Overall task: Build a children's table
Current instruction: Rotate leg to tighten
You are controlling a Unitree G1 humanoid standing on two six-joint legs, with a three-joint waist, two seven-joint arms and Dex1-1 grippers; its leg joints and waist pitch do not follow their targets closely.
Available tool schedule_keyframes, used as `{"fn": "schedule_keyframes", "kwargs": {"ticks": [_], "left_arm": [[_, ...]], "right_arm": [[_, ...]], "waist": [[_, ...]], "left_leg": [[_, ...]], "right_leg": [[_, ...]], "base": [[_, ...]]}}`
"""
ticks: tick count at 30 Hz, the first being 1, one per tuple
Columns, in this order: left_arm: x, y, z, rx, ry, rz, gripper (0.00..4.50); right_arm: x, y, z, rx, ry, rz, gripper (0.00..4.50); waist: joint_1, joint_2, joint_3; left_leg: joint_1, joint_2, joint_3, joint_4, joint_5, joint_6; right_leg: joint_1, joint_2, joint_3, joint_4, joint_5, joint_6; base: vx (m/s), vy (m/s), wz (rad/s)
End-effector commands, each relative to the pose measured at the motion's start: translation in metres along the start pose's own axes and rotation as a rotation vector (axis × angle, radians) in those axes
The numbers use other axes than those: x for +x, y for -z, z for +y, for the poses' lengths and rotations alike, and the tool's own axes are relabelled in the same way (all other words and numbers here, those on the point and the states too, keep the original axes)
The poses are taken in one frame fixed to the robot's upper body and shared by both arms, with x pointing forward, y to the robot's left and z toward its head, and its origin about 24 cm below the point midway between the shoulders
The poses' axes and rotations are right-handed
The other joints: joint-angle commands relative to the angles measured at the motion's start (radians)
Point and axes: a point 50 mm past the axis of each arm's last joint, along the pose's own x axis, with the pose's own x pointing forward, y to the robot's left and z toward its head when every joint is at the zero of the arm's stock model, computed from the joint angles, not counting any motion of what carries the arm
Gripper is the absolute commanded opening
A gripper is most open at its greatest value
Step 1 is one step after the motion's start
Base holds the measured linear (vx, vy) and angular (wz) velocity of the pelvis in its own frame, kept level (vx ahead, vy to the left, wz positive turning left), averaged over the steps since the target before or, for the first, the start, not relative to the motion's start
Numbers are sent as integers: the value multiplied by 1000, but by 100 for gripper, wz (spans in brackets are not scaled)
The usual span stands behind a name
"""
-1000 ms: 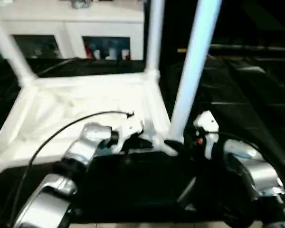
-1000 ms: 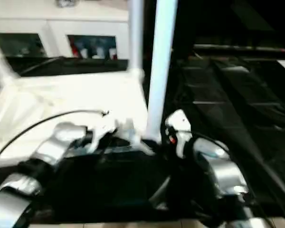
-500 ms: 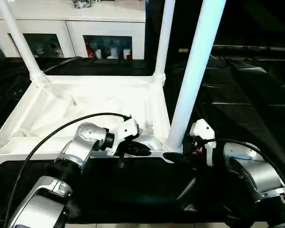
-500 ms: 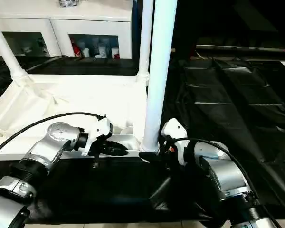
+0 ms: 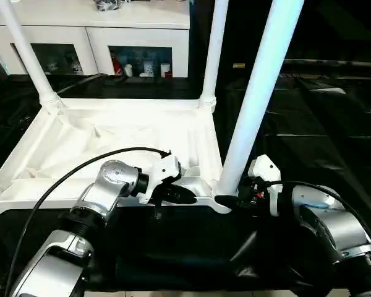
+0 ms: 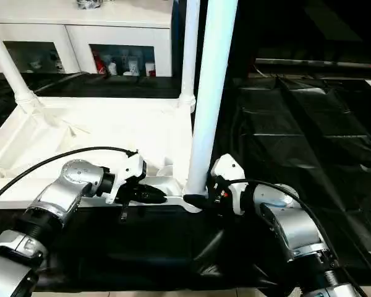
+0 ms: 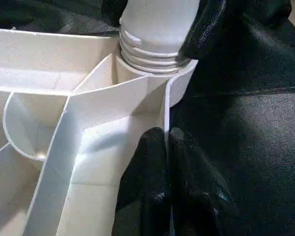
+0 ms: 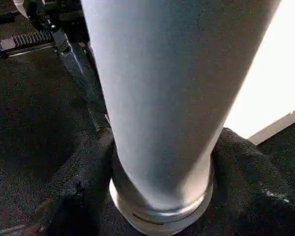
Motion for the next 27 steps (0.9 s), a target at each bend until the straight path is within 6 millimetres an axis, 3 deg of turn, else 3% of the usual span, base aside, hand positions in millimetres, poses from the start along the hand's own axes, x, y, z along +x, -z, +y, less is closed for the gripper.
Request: {"fn": "schedule_keyframes", "kwargs": {"ticks": [1,6,9,12,15,17,18,20,22,25,26,27], "left_arm": [[7,6,2,-43,-64,4,0],[25,1,8,-64,-167,9,0],[56,-11,12,-82,-279,24,0],[69,-17,11,-93,-302,22,0],[79,-23,10,-84,-315,19,0],[81,-24,10,-75,-315,18,0],[79,-24,11,-66,-309,17,0],[76,-24,13,-56,-311,19,0],[70,-21,15,-47,-310,20,0],[59,-17,16,-31,-289,15,0],[52,-13,16,-24,-264,14,0],[47,-11,15,-21,-250,14,0]], "right_arm": [[5,9,-2,27,90,5,265],[21,18,-4,146,278,-21,265],[43,18,-2,250,464,-27,264],[54,14,-1,253,508,-25,264],[65,7,0,238,526,-30,264],[68,3,0,223,523,-40,264],[68,0,0,205,508,-54,264],[68,-4,-1,183,497,-69,264],[63,-6,-4,185,479,-98,319],[52,-8,-7,213,423,-144,340],[44,-8,-9,199,383,-143,351],[39,-8,-10,185,362,-134,370]], "waist": [[2,-12,-52],[-6,-12,-44],[-9,-14,-43],[-6,-10,-44],[-8,-15,-43],[-5,-14,-45],[-6,-10,-46],[-6,-12,-47],[-6,-12,-47],[-5,-13,-47],[-5,-17,-49],[0,-16,-52]], "left_leg": [[-2,0,15,-59,-170,68],[2,-2,10,-67,-263,22],[7,-6,7,-71,-306,-1],[8,-6,6,-71,-299,-1],[2,-10,5,-74,-310,6],[6,-9,4,-73,-312,12],[2,-9,3,-74,-308,15],[0,-10,4,-74,-300,19],[-1,-10,4,-74,-298,23],[-3,-9,4,-75,-298,35],[-7,-10,3,-74,-284,39],[-5,-7,3,-72,-266,51]], "right_leg": [[53,-26,25,-69,-116,-254],[43,-26,24,-88,-310,-194],[37,-25,24,-98,-403,-150],[35,-25,27,-99,-380,-145],[37,-22,26,-99,-381,-137],[35,-24,28,-104,-395,-127],[37,-24,29,-103,-373,-128],[38,-23,29,-101,-350,-133],[39,-23,30,-100,-345,-136],[41,-24,30,-100,-343,-139],[46,-25,29,-98,-331,-138],[47,-25,31,-94,-294,-147]], "base": [[0,0,0],[0,0,0],[0,0,0],[0,0,0],[0,0,0],[0,0,0],[0,0,0],[0,0,0],[0,0,0],[0,0,0],[0,0,0],[0,0,0]]}}
